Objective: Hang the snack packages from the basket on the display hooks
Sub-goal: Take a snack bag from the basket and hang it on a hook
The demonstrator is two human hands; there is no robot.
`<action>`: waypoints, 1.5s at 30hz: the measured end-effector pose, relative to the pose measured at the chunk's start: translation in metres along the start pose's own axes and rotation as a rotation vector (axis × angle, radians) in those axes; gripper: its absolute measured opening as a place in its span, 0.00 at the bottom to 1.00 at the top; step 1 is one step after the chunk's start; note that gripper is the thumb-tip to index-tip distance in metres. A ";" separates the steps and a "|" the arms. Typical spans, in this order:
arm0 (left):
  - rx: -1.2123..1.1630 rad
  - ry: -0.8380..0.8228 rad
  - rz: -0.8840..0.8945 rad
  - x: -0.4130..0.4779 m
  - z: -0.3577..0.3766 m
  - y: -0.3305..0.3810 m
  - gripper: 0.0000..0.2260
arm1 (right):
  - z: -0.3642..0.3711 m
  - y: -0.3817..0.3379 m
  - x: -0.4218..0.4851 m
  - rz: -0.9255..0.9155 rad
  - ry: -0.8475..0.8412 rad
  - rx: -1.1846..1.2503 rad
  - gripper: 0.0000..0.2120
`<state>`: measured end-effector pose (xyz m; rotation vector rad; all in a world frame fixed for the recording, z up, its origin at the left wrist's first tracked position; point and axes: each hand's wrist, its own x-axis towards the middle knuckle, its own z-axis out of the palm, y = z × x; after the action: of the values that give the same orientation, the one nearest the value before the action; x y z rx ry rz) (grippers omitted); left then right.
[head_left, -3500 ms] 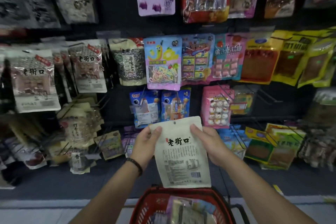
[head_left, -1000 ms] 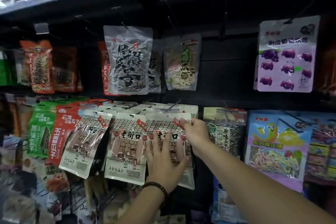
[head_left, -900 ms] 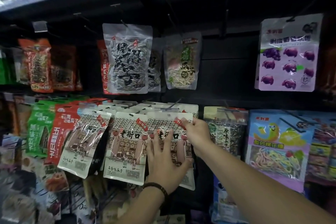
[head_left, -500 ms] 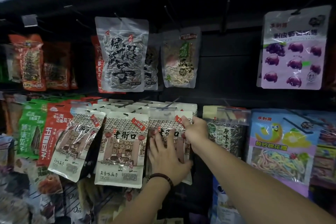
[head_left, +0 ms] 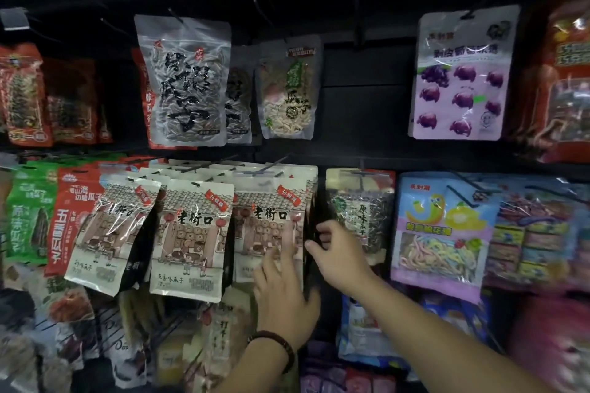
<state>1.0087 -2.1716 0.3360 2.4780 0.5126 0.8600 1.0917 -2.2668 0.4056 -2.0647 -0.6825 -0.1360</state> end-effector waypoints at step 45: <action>-0.514 -1.180 -1.379 -0.494 0.310 -0.011 0.09 | -0.003 0.411 -0.563 0.937 -0.355 -0.040 0.08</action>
<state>0.8455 -2.4943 -0.1213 1.2132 1.0522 -0.8503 0.8324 -2.6747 -0.0966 -2.2594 0.1441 0.7635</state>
